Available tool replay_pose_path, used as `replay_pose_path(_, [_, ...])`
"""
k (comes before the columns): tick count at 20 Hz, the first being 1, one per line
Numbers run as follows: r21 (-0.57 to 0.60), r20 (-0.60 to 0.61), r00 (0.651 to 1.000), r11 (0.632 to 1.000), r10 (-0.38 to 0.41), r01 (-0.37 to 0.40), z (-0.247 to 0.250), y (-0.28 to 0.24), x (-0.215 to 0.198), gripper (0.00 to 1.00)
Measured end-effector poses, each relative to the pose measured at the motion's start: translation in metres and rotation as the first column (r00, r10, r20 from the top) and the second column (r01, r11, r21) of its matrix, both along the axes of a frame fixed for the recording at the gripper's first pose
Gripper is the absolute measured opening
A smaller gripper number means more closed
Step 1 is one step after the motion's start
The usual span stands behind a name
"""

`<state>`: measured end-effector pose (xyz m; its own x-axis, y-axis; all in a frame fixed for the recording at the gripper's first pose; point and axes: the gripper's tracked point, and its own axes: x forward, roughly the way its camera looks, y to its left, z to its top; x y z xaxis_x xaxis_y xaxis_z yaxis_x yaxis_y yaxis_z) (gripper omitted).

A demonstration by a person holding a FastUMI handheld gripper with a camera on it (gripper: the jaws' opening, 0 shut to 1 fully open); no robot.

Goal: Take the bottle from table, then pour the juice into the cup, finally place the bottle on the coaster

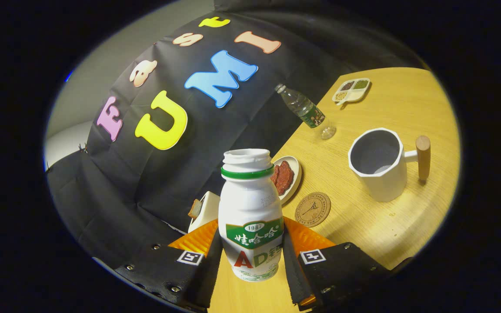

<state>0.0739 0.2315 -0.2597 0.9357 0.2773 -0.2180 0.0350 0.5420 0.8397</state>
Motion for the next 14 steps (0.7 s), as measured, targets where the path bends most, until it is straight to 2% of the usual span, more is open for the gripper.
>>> replay_pose_path(8, [0.198,-0.086,0.994,0.977,-0.062,0.078,-0.011,-0.016,0.011,0.66])
replay_pose_path(14, [0.252,-0.119,0.989,0.961,-0.087,0.115,-0.015,-0.025,0.022,0.66])
